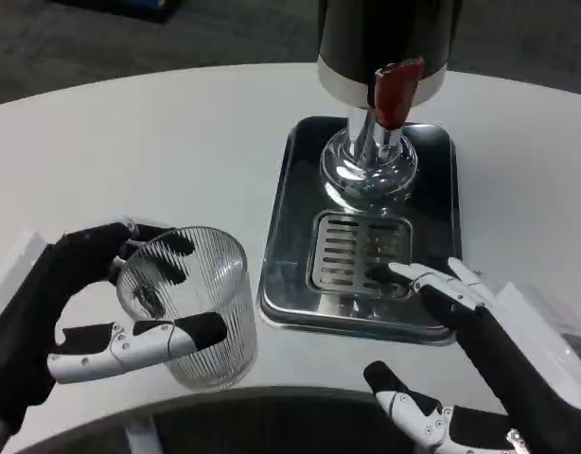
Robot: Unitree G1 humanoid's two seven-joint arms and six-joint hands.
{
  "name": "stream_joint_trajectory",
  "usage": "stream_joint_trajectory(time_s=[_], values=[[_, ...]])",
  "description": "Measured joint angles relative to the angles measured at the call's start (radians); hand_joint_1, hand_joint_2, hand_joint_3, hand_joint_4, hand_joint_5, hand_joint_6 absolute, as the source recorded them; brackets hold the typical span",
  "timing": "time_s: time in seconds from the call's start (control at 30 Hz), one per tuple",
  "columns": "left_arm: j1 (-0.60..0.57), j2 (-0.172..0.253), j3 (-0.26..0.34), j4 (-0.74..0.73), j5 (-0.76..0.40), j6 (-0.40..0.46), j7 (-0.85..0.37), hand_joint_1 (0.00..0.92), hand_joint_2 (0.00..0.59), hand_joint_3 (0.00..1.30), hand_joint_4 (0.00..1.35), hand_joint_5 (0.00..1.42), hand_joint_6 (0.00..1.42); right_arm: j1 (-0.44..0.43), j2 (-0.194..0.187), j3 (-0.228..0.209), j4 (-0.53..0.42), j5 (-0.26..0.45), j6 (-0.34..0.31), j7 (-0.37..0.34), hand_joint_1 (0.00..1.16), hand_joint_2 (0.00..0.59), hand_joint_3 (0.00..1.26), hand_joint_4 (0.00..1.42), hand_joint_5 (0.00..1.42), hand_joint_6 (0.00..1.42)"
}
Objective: Grasp the cup under the faucet to collect the drink, then remove the cup.
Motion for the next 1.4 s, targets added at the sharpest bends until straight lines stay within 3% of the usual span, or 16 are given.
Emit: stream_joint_trajectory(time_s=[0.23, 0.5, 0.73, 1.03, 1.4], values=[[-0.135, 0.019, -0.025, 0.204, 0.048, -0.104, 0.034, 0.636, 0.002, 0.65, 0.69, 0.75, 0.48, 0.003, 0.001, -0.003, 0.000, -0.001, 0.002, 0.005, 0.62, 0.414, 0.20, 0.13, 0.03, 0.00], [-0.324, 0.022, -0.133, 0.413, 0.124, -0.195, 0.086, 0.634, 0.000, 0.65, 0.68, 0.75, 0.48, 0.017, 0.004, -0.005, -0.002, -0.001, 0.002, 0.007, 0.62, 0.414, 0.20, 0.13, 0.03, 0.00], [-0.468, -0.001, -0.234, 0.583, 0.206, -0.234, 0.146, 0.628, 0.004, 0.65, 0.68, 0.75, 0.48, 0.027, 0.004, -0.004, -0.002, -0.001, 0.002, 0.008, 0.62, 0.414, 0.20, 0.13, 0.03, 0.00], [-0.627, -0.030, -0.321, 0.783, 0.271, -0.270, 0.208, 0.625, 0.006, 0.65, 0.67, 0.74, 0.46, 0.034, 0.004, -0.004, -0.002, 0.001, 0.001, 0.008, 0.62, 0.414, 0.19, 0.13, 0.03, 0.00], [-0.739, -0.073, -0.383, 0.921, 0.308, -0.289, 0.275, 0.618, 0.013, 0.65, 0.68, 0.74, 0.46, 0.044, 0.003, -0.019, -0.002, 0.006, 0.001, 0.008, 0.62, 0.414, 0.19, 0.13, 0.03, 0.00]])
